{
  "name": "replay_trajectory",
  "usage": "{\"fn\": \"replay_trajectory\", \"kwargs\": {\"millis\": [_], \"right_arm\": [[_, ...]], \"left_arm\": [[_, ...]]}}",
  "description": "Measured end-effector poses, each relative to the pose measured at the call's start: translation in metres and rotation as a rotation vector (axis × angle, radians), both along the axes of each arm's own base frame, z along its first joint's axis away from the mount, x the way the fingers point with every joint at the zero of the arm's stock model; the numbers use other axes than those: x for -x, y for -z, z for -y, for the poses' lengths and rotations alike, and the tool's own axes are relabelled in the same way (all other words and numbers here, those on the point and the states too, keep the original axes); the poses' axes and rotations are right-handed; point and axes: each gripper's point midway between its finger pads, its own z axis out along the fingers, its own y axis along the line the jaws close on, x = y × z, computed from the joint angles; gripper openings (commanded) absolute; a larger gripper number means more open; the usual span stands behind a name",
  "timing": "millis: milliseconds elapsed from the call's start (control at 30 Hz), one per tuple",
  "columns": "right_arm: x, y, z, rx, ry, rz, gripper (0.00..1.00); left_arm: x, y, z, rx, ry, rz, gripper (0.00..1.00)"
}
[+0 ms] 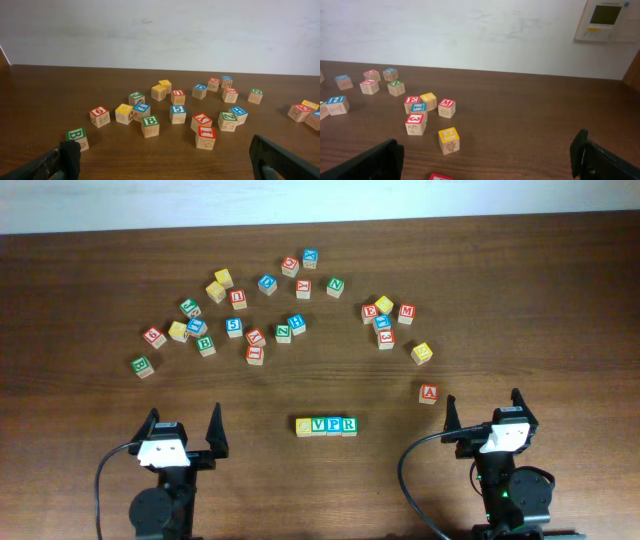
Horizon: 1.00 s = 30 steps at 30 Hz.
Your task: Spell out CVPR
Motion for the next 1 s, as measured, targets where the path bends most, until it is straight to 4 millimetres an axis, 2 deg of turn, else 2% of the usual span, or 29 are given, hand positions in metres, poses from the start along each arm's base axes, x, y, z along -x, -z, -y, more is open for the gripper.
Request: {"fn": "replay_trajectory", "kwargs": {"millis": [133,1000], "right_arm": [[0.0001,0.0000,0.0079,-0.030,0.034,0.000,0.98],[0.0001,0.0000,0.0076,-0.040,0.034,0.001,0.98]], "left_arm": [[0.0000,0.0000,0.0000,0.000,0.000,0.000,0.99],[0.0000,0.0000,0.0000,0.000,0.000,0.000,0.99]]}}
